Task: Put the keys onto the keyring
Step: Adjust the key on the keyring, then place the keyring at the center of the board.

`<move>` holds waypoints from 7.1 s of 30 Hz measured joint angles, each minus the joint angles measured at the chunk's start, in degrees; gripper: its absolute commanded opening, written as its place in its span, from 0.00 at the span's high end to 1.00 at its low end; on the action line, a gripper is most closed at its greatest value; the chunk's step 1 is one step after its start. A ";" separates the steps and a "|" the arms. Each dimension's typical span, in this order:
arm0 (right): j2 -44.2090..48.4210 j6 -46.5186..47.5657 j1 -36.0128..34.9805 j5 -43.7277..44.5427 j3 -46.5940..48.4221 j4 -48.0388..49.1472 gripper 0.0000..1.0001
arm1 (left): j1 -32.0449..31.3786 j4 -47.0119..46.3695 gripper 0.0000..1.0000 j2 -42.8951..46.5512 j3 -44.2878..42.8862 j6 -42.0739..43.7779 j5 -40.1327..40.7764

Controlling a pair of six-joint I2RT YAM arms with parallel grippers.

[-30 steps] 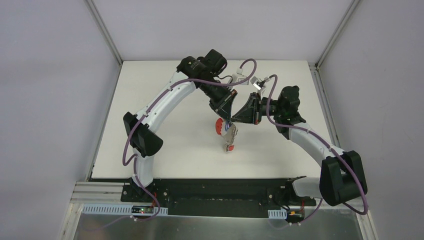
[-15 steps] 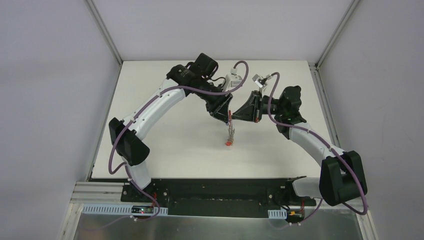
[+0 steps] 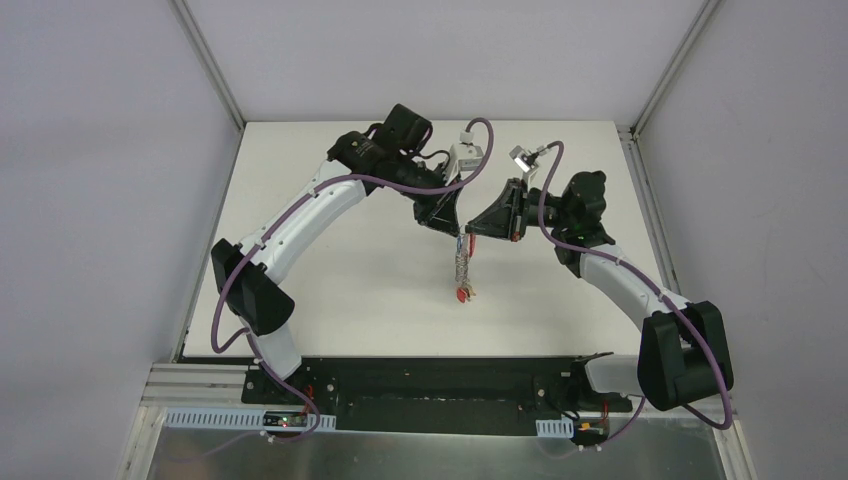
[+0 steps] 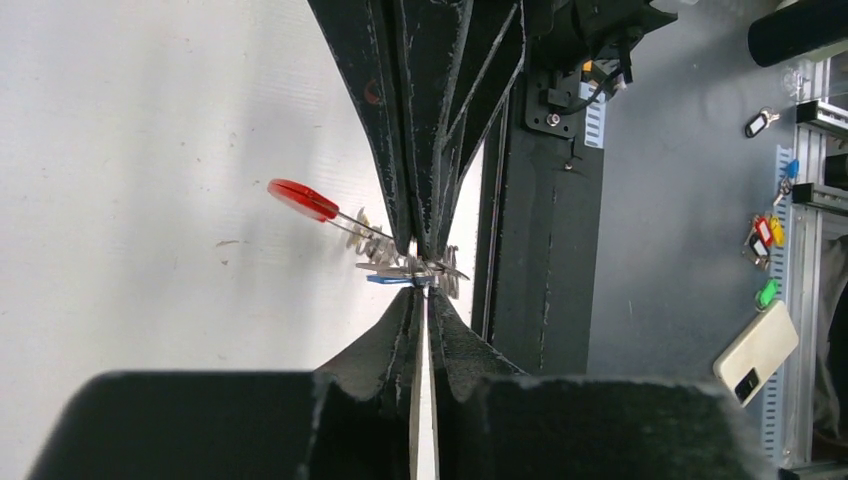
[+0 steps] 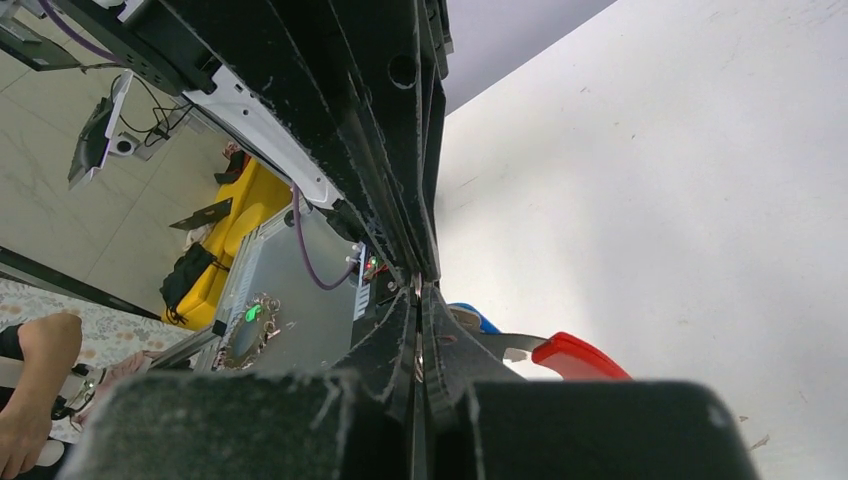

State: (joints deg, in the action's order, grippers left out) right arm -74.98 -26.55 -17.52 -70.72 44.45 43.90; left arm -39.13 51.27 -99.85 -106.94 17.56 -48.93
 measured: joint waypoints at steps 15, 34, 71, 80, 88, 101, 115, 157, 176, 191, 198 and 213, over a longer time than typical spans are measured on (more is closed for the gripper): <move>0.00 -0.28 0.85 3.58 0.00 0.02 1.00 | 0.11 -1.46 1.00 -0.50 1.66 -2.56 -2.03; -0.15 -0.46 1.68 2.36 0.00 0.04 1.00 | 0.20 -1.16 0.68 -0.24 1.64 2.16 2.05; -1.49 -1.29 2.01 1.49 0.00 0.44 1.00 | -2.47 -1.92 0.73 -1.49 1.77 4.74 3.69; -1.51 -1.29 2.05 -0.74 0.00 0.46 1.00 | -0.85 -2.86 0.60 1.40 5.18 5.79 6.23; -1.64 -1.29 2.05 -1.75 0.00 0.44 1.00 | -0.37 -5.14 0.47 1.40 6.58 6.73 5.88; -2.73 -1.88 2.05 -2.19 0.00 1.31 1.00 | -0.50 -11.34 0.37 0.94 11.19 8.46 -0.33; -3.10 -2.40 2.05 -2.19 0.00 2.16 1.00 | -0.50 -14.51 0.68 -1.40 12.20 4.46 -2.73; -4.22 1.03 2.12 -0.59 0.00 -1.79 1.00 | -0.50 -0.76 1.00 -5.49 3.87 5.62 -1.97; -3.45 2.19 1.90 2.62 -0.11 -3.04 1.00 | -0.70 -0.33 1.00 -6.91 1.64 3.67 -0.17; -2.84 1.99 1.62 5.03 -1.07 -2.23 1.00 | -0.68 1.62 1.00 -8.70 0.17 2.56 -0.55; -2.73 3.80 1.40 4.98 -1.07 -3.10 1.00 | -0.52 2.12 1.00 -8.70 -0.09 2.62 -0.57; -2.64 7.32 1.31 4.81 -1.07 -6.49 1.00 | 1.38 2.27 1.00 -8.33 -0.31 2.95 -1.18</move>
State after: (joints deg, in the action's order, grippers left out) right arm -77.62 -19.22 -16.21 -65.91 43.38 37.41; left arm -37.76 53.54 -108.18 -107.24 20.51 -50.11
